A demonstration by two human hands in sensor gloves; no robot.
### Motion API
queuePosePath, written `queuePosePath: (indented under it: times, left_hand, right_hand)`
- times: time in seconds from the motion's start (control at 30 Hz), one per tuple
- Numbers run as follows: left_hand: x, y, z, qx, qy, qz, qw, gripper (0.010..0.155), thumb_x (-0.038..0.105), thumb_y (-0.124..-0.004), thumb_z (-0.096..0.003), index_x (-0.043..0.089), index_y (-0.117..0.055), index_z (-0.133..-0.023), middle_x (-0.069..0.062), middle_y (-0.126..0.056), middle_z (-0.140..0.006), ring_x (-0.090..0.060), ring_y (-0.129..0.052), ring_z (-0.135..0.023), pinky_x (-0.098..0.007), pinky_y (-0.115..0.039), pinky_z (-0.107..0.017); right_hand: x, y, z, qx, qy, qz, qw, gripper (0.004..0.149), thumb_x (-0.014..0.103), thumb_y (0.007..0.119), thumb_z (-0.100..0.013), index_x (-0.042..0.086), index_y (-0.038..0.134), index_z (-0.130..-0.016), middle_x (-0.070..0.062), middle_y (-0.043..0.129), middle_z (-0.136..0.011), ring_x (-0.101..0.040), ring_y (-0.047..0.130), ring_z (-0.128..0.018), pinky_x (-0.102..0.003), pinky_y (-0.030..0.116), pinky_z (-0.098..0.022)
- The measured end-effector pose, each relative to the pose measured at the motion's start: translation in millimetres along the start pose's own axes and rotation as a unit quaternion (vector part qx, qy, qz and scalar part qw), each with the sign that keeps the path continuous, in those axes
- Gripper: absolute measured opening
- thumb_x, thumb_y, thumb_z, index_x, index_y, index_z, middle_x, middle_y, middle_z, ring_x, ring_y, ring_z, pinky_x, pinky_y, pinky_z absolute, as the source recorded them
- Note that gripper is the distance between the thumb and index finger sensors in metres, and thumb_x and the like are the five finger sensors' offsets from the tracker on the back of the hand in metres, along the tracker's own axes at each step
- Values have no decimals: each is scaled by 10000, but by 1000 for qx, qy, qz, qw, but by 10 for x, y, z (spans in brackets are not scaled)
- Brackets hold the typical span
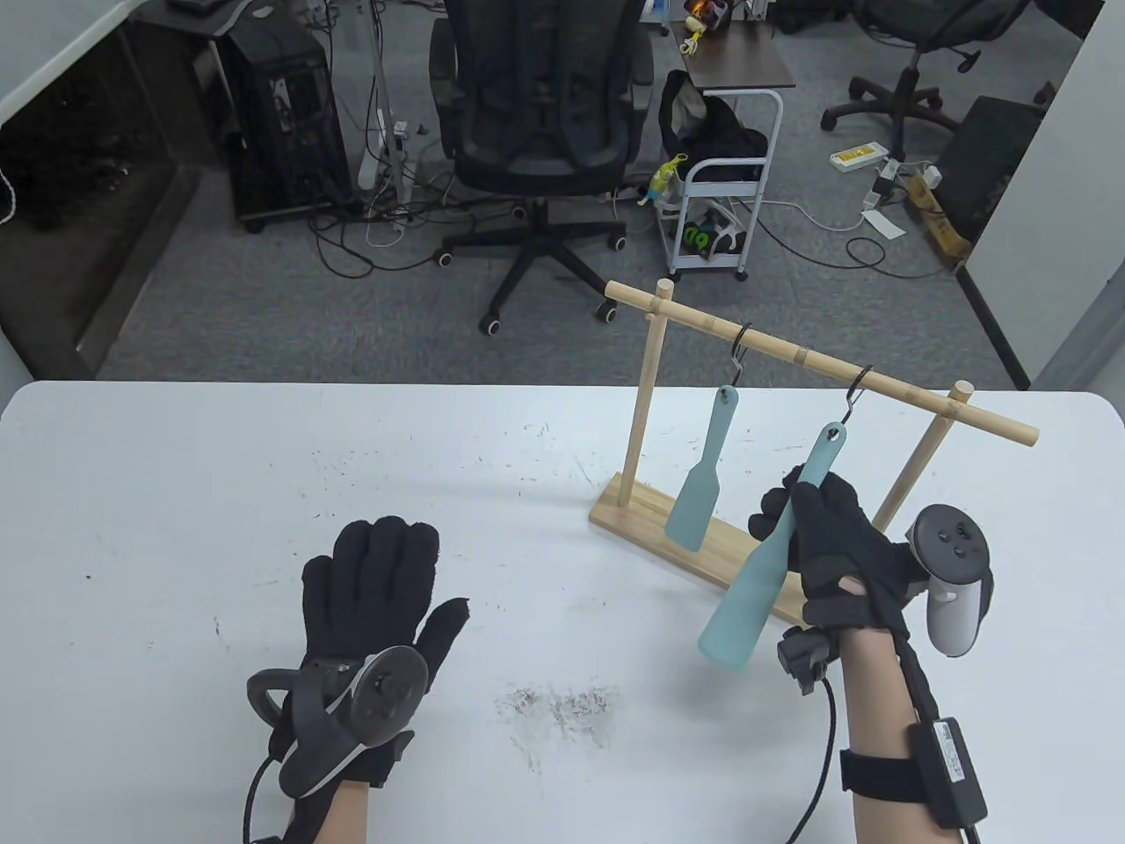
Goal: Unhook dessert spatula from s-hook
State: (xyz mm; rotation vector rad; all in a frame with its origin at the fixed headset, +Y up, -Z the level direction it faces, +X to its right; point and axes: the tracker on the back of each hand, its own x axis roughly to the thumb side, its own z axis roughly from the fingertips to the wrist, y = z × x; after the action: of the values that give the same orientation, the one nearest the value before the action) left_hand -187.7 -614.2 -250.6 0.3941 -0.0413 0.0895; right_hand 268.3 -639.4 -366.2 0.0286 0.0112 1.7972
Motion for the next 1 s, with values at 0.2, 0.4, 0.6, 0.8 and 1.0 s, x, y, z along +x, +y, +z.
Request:
queuePosePath:
  times: [0.2, 0.4, 0.6, 0.8, 1.0]
  left_hand:
    - [0, 0, 0, 0, 0, 0, 1000, 769, 699, -578, -538, 372, -436, -1220, -21, -539, -1306, -354, -513, -1221, -651, -502, -861]
    - [6, 6, -2, -4, 1, 0, 1000, 767, 699, -579, -537, 375, -438, -1218, -20, -540, -1306, -353, -517, -1220, -651, -503, -860]
    - [7, 7, -5, -4, 1, 0, 1000, 768, 699, -578, -538, 374, -435, -1219, -19, -540, -1306, -352, -515, -1221, -650, -503, -860]
    - [7, 8, -7, -5, 1, 0, 1000, 767, 699, -578, -538, 374, -437, -1219, -21, -543, -1305, -351, -517, -1221, -650, -504, -860]
    - [7, 10, -9, -6, 1, 0, 1000, 769, 699, -578, -538, 372, -437, -1219, -20, -544, -1305, -353, -517, -1220, -650, -504, -860]
  right_hand:
    - [2, -7, 8, 4, -2, 5, 1000, 550, 397, 710, -542, 93, 652, -996, -150, 900, -827, -309, 1070, -556, -425, 924, -352]
    - [5, -8, 12, 10, -7, 7, 1000, 551, 396, 710, -543, 87, 652, -995, -151, 902, -825, -310, 1069, -557, -425, 924, -353]
    - [54, 1, 32, 8, -15, 10, 1000, 549, 395, 711, -543, 87, 653, -994, -151, 902, -825, -311, 1068, -559, -426, 924, -353]
    - [131, 14, 56, 9, -25, 9, 1000, 548, 394, 711, -543, 88, 654, -993, -152, 901, -826, -312, 1067, -561, -429, 922, -356]
    - [199, 21, 104, 13, -38, 10, 999, 549, 394, 711, -543, 88, 653, -994, -154, 898, -830, -315, 1064, -567, -430, 919, -361]
